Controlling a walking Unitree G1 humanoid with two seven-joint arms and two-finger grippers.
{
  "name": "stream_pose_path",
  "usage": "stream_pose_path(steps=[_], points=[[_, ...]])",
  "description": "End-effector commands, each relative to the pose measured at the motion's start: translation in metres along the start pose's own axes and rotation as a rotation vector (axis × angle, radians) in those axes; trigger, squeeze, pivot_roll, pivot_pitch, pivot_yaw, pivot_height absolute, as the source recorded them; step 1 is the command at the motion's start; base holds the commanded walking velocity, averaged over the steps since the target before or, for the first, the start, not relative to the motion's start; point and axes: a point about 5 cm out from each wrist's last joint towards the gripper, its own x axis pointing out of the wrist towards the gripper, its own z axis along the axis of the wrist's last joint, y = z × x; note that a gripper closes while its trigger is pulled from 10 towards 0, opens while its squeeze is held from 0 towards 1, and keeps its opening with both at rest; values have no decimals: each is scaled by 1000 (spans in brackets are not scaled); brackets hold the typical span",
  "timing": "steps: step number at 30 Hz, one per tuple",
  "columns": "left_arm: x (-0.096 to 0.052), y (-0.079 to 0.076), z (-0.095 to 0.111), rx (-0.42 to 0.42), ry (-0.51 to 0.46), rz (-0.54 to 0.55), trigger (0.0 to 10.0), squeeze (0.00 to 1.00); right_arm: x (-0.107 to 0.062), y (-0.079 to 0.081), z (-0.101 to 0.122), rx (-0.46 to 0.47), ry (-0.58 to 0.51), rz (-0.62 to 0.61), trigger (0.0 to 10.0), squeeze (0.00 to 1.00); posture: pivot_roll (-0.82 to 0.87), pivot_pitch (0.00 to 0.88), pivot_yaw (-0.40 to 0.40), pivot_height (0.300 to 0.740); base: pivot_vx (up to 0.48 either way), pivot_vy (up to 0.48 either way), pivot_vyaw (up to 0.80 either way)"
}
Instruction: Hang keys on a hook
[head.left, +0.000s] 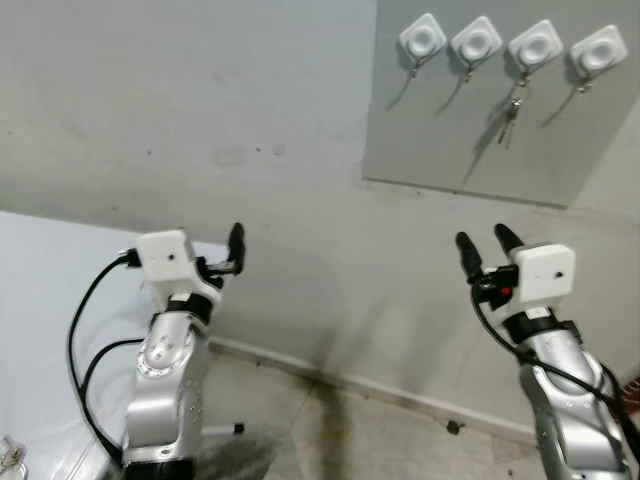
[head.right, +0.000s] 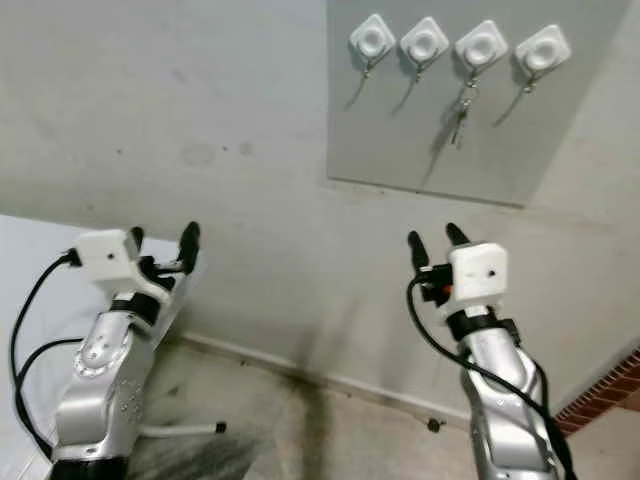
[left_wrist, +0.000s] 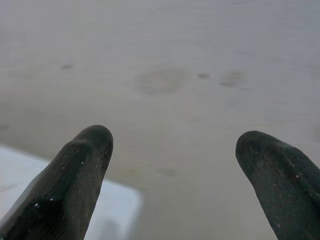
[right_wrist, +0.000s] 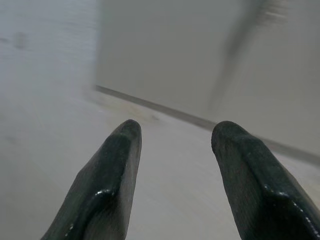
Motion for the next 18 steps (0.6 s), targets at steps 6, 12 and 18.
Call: stream_pose_path(steps=[6, 12, 18], points=[[-1, 6, -3, 4, 21, 31, 10000, 0, 3, 4, 6, 5, -18, 35, 10000, 0, -9, 0, -5, 740, 0, 0, 800], [-2, 4, -4, 2, 30, 27, 10000, 0, 2, 2, 6, 2, -12, 39, 10000, 0, -10, 0, -5, 740, 0, 0, 800], [-3, 2, -5, 5, 38, 19, 10000, 0, 1, 1, 6, 1, -6, 41, 10000, 0, -11, 0, -5, 740, 0, 0, 800]])
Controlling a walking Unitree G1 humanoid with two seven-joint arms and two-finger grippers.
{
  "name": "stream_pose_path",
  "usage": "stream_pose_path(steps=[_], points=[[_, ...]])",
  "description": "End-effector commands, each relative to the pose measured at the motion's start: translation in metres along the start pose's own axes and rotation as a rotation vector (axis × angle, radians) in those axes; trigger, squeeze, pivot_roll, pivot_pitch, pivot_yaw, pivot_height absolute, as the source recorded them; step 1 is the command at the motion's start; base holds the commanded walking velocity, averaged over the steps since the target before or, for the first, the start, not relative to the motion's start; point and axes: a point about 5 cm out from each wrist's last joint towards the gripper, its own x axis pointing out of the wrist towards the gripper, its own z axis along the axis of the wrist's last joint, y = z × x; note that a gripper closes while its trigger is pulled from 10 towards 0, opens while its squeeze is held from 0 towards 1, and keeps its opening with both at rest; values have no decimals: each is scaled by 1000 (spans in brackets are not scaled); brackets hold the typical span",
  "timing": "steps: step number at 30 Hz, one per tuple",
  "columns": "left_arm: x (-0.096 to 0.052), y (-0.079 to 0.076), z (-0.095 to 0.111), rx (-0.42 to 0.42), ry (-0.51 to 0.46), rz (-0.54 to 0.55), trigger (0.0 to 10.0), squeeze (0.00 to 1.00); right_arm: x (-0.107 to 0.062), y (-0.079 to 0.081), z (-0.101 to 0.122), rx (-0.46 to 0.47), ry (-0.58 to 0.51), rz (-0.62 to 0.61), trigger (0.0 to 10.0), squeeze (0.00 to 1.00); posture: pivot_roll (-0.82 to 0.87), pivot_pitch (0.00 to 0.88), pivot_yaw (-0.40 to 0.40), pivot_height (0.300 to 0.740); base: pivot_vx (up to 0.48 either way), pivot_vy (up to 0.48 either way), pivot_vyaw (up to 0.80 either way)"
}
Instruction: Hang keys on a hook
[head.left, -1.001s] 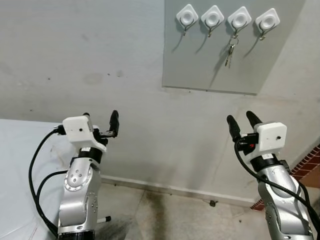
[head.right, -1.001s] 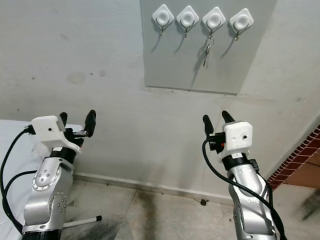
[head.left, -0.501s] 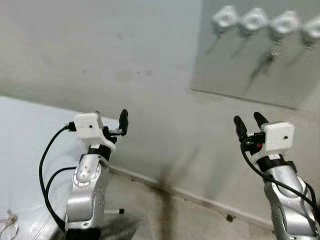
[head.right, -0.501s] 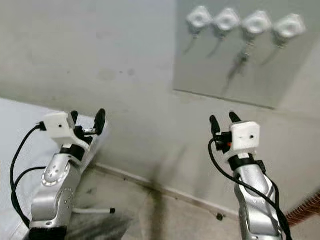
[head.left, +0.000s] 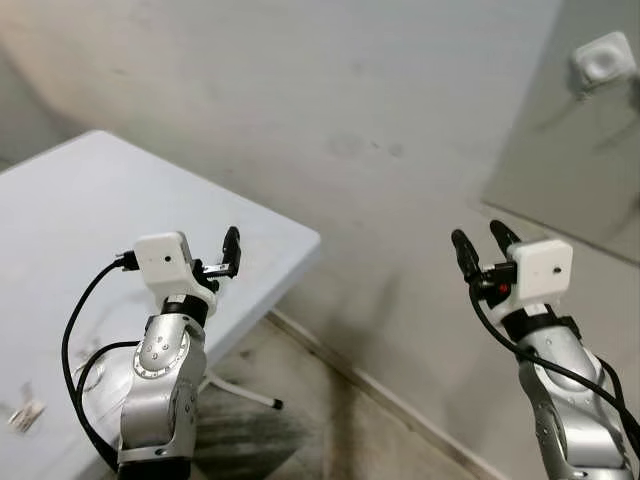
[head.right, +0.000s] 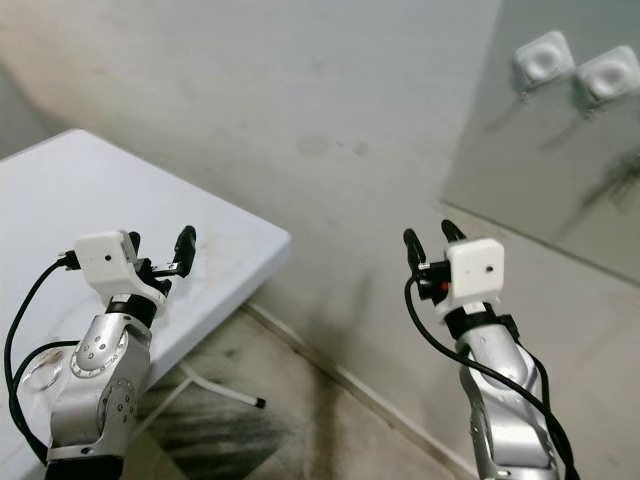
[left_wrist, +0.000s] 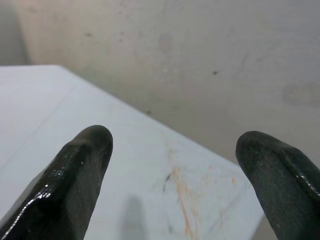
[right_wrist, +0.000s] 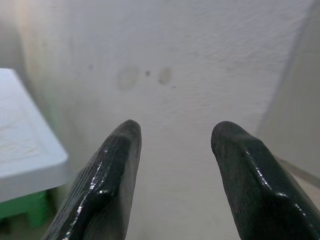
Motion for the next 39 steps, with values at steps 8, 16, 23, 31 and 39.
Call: stream_pose_path(steps=[8, 16, 23, 31, 39], points=[[0, -3, 2, 15, 5, -19, 10000, 0, -1, -3, 4, 1, -6, -4, 10000, 0, -13, 0, -8, 740, 0, 0, 800], [-1, -3, 4, 22, -4, -12, 10000, 0, 0, -2, 5, 4, -5, 3, 10000, 0, -2, 0, -18, 740, 0, 0, 800], [-3, -2, 2, 19, 9, -5, 10000, 0, 0, -2, 6, 7, -2, 10, 10000, 0, -3, 0, -21, 740, 0, 0, 800], [-4, -2, 1, 9, 14, -1, 10000, 0, -1, -2, 6, 6, 1, 11, 10000, 0, -5, 0, -22, 740, 0, 0, 800], [-4, -4, 0, -4, 21, -4, 10000, 0, -2, -3, 7, 12, 0, 10, 10000, 0, -10, 0, -22, 740, 0, 0, 800]])
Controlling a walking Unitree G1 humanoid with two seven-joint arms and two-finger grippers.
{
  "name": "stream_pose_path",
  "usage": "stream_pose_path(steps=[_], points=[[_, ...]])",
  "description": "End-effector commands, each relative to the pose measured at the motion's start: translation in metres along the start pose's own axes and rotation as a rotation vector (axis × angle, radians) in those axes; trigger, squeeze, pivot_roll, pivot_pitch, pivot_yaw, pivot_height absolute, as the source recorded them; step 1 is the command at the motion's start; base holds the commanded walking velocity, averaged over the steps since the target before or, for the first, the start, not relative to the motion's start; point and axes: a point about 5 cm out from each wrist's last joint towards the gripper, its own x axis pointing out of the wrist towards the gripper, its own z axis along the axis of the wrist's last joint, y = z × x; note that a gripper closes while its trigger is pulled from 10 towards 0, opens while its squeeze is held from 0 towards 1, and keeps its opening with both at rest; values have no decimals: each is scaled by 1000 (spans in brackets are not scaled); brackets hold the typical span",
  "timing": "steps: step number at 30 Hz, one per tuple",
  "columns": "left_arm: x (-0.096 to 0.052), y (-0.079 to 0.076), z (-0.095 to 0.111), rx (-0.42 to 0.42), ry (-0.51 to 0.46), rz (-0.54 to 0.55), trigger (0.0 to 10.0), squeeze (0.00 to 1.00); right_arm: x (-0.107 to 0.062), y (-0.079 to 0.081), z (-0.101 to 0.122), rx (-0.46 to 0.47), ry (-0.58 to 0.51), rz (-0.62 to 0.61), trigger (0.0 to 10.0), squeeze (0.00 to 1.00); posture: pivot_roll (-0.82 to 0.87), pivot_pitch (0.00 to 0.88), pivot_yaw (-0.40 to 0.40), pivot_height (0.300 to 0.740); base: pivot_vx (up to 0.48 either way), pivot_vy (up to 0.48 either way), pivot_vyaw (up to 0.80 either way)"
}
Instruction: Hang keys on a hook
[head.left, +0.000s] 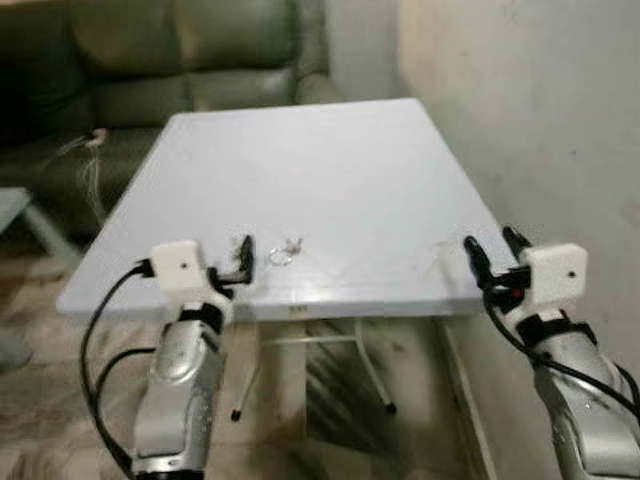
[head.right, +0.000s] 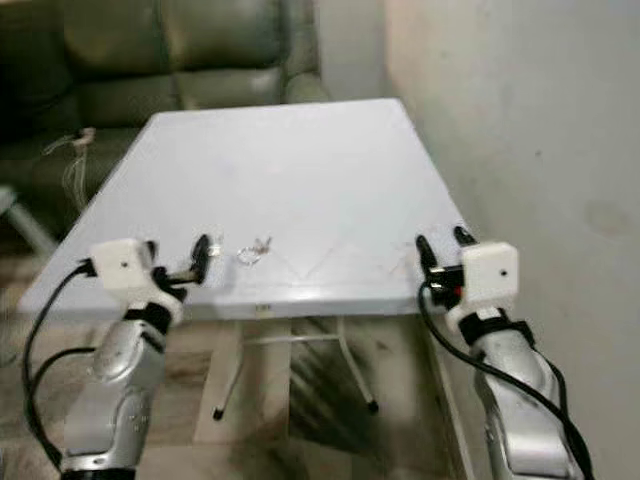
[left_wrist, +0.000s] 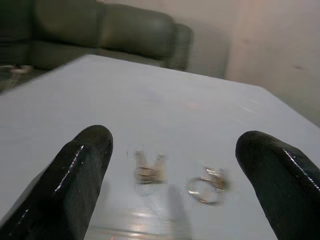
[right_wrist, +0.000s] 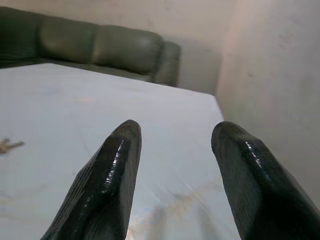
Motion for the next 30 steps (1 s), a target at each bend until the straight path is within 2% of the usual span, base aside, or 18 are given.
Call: stream_pose_path(steps=[1, 3, 9, 30], points=[[-2, 7, 3, 14, -2, 19, 10000, 0, 5, 8, 7, 18, -30, 29, 10000, 0, -10, 1, -23, 740, 0, 0, 800], [-2, 7, 2, 9, 5, 18, 10000, 0, 5, 7, 7, 77, -31, 20, 10000, 0, -10, 3, -22, 740, 0, 0, 0], [-2, 7, 1, 0, 11, 14, 10000, 0, 4, 8, 7, 64, -31, 23, 10000, 0, -7, 0, -22, 740, 0, 0, 0], [-2, 7, 1, -16, 13, 12, 10000, 0, 3, 10, 8, 77, -30, 38, 10000, 0, -4, 0, -21, 740, 0, 364, 0]])
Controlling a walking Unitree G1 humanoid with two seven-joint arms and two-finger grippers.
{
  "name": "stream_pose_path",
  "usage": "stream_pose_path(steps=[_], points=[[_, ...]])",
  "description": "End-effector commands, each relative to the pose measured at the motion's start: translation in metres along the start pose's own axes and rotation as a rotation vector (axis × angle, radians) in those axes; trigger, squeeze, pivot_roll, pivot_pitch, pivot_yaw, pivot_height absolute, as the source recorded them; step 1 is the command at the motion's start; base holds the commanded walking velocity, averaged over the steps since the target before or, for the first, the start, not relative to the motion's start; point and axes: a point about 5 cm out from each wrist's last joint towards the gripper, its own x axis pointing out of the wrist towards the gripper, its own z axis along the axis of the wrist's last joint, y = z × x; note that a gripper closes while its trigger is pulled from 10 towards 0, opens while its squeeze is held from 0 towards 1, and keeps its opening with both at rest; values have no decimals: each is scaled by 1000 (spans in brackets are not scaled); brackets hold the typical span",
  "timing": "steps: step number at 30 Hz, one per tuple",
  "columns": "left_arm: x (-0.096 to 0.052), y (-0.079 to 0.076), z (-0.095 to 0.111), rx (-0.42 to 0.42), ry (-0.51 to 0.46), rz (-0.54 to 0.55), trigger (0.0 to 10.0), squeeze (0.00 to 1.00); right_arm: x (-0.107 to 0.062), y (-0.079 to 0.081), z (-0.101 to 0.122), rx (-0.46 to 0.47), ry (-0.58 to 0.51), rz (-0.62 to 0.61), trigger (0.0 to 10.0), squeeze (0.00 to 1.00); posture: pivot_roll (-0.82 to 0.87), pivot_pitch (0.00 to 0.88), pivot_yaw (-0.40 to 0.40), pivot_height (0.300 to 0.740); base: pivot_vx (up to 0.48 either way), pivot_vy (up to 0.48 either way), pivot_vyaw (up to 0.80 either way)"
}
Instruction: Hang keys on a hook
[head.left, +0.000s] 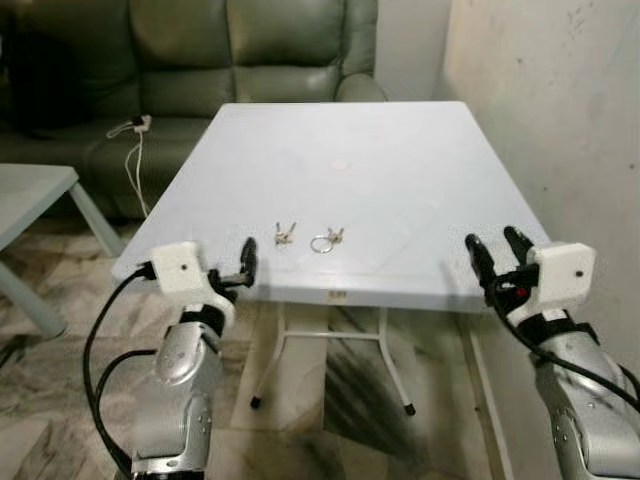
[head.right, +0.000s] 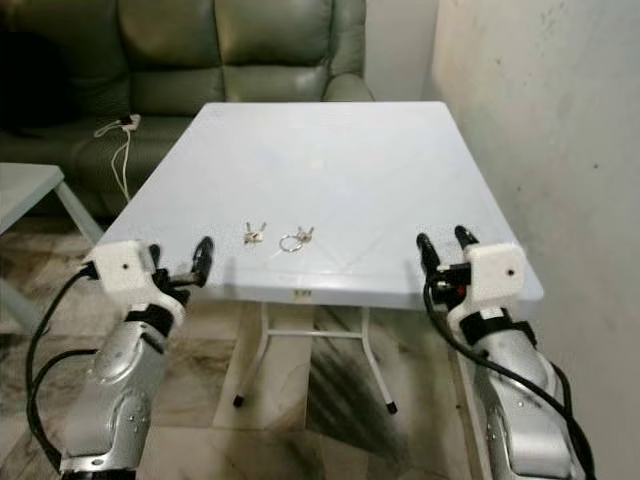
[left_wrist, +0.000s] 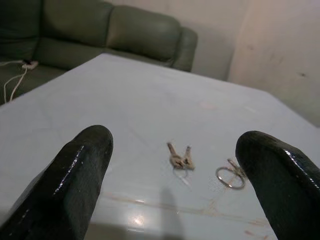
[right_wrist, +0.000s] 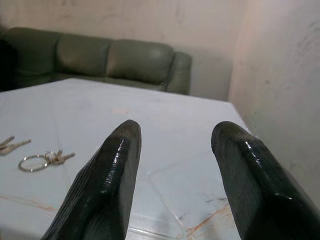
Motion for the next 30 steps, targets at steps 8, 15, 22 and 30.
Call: stream_pose_path(steps=[8, 15, 22, 30], points=[[-1, 8, 6, 19, -13, 15, 10000, 0, 4, 8, 5, 20, -18, 35, 10000, 0, 0, 0, -21, 740, 0, 383, 0], [-1, 7, 6, 13, -13, 17, 10000, 0, 4, 9, 6, 25, -21, 40, 10000, 0, 0, 0, -24, 740, 0, 340, 0], [-1, 8, 6, 9, -12, 21, 10000, 0, 4, 9, 7, 28, -23, 45, 10000, 0, -2, 1, -25, 740, 0, 289, 0], [-1, 8, 6, 10, -13, 23, 10000, 0, 5, 8, 7, 29, -23, 45, 10000, 0, -2, 2, -28, 740, 0, 291, 0]])
